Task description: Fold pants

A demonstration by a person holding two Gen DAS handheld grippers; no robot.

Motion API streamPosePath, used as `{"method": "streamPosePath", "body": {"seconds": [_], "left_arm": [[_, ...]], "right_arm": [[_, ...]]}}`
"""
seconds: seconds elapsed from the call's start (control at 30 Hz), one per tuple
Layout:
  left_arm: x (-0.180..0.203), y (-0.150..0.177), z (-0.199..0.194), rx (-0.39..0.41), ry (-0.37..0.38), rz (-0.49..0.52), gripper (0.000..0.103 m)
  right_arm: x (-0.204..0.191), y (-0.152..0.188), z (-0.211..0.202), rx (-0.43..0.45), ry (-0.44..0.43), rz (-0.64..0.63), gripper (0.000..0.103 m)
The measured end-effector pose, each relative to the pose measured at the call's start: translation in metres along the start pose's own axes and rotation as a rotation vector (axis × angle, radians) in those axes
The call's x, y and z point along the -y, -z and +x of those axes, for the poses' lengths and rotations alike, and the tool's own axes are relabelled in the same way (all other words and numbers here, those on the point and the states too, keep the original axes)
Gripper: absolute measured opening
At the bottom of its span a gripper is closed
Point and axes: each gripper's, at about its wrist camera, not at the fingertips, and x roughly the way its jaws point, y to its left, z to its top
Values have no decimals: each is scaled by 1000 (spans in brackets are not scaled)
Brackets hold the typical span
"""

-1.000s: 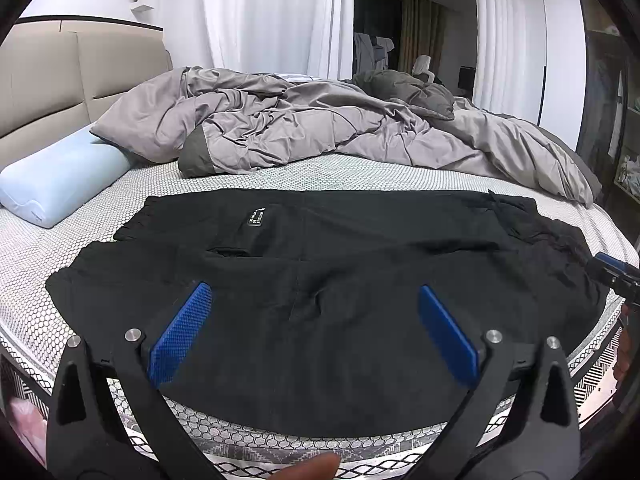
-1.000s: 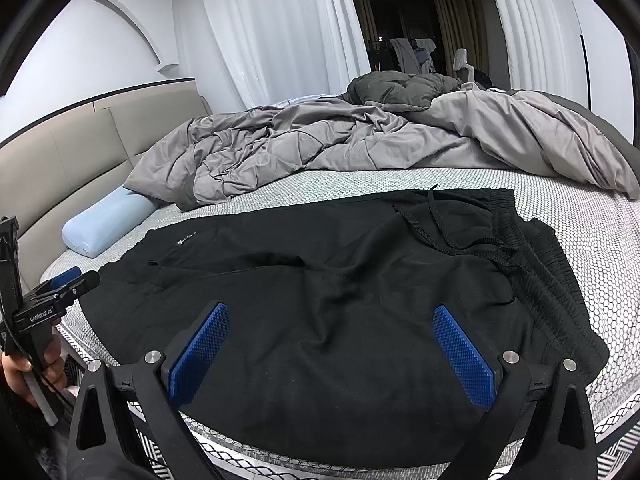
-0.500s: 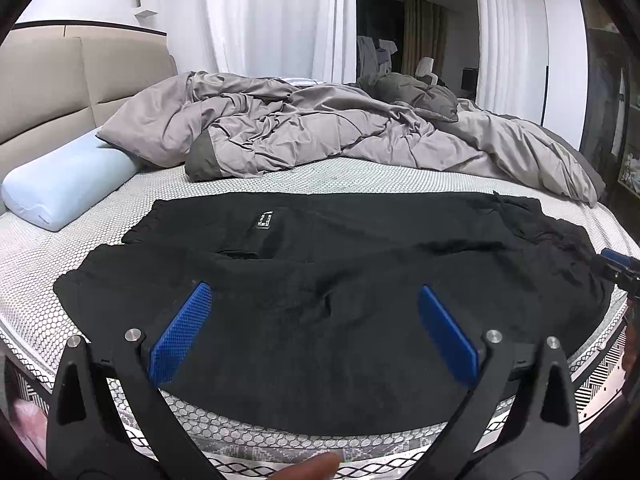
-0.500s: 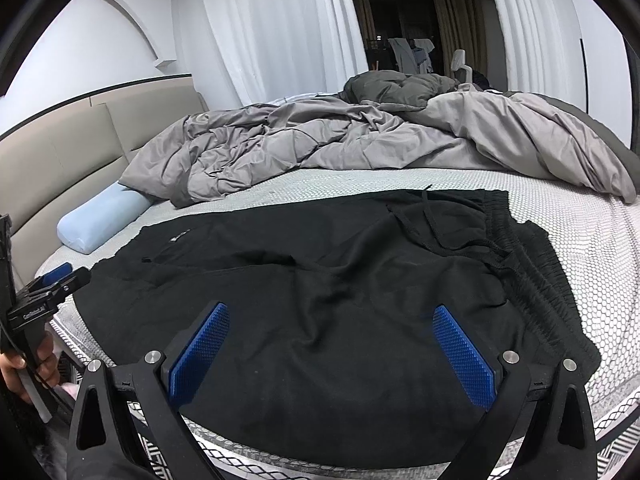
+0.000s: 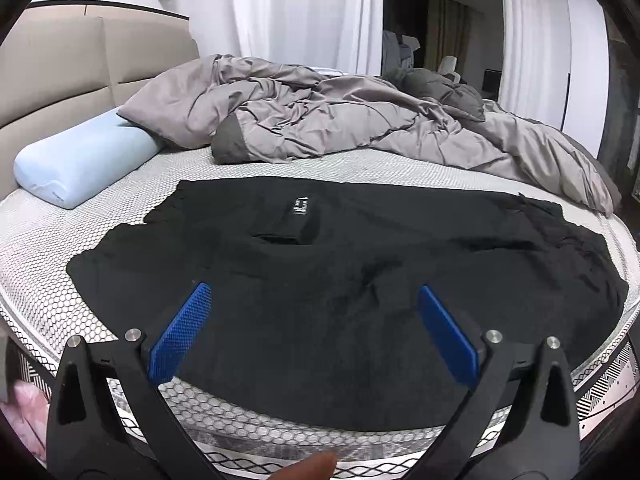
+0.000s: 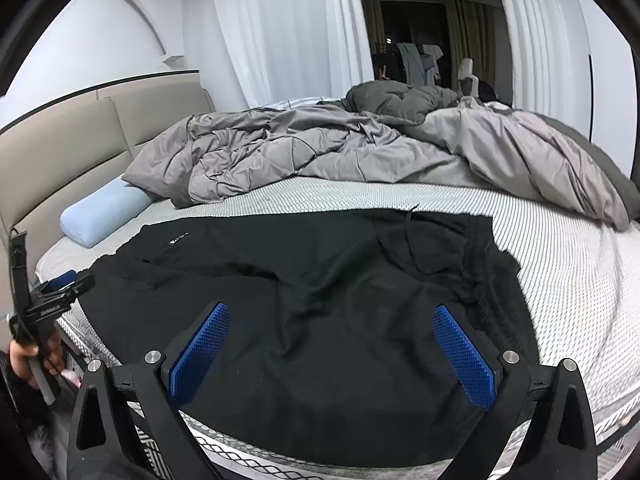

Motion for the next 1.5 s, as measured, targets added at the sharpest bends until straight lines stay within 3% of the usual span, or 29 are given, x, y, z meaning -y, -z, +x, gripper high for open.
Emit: {"method": "streamPosePath", "body": {"seconds": [0.1,0.27,0.37,0.47,0.57,0.63,0.7,0.8,0.87,0.93,0.97,1.0,1.03,1.13,1.37,1.43,1.5], "left_arm": [[-13,4,0,3,-21,-16,102],[-78,9,0,-35,-60,-114,102],[-125,11,-4,-35,-130,-163,102],[-169,16,2,-58,-166,-225,102],[-208,24,18,-100,-130,-311,102],[-227,29,36,-146,-83,-363,92],[-241,33,61,-207,-21,-410,72],[-258,36,94,-241,-7,-468,55],[-264,32,107,-223,8,-479,53],[-273,29,121,-222,17,-523,33],[-280,28,128,-228,8,-554,8],[-284,26,133,-230,9,-578,2],[-284,22,137,-210,23,-603,2],[-285,19,127,-149,-19,-563,1],[-273,20,117,-162,-62,-490,1],[-269,23,107,-163,-67,-478,1],[-267,26,100,-169,-69,-472,1]], "right_arm": [[7,3,-3,14,50,-32,103],[37,23,-7,33,94,38,103],[52,38,-11,45,137,73,103],[70,54,-17,38,168,147,103],[93,72,-20,24,162,274,103],[103,82,-24,25,149,322,103],[110,90,-22,11,134,365,103],[116,98,-18,-19,111,401,103],[117,100,-13,-45,91,422,103],[118,102,-8,-63,79,430,103],[118,103,-7,-69,70,435,103],[120,104,-5,-76,59,442,103],[122,105,-3,-88,50,456,103],[128,109,-2,-86,22,489,98],[155,108,24,-60,-36,595,84],[161,103,35,-47,-20,615,71],[169,98,43,-41,38,638,34]]}}
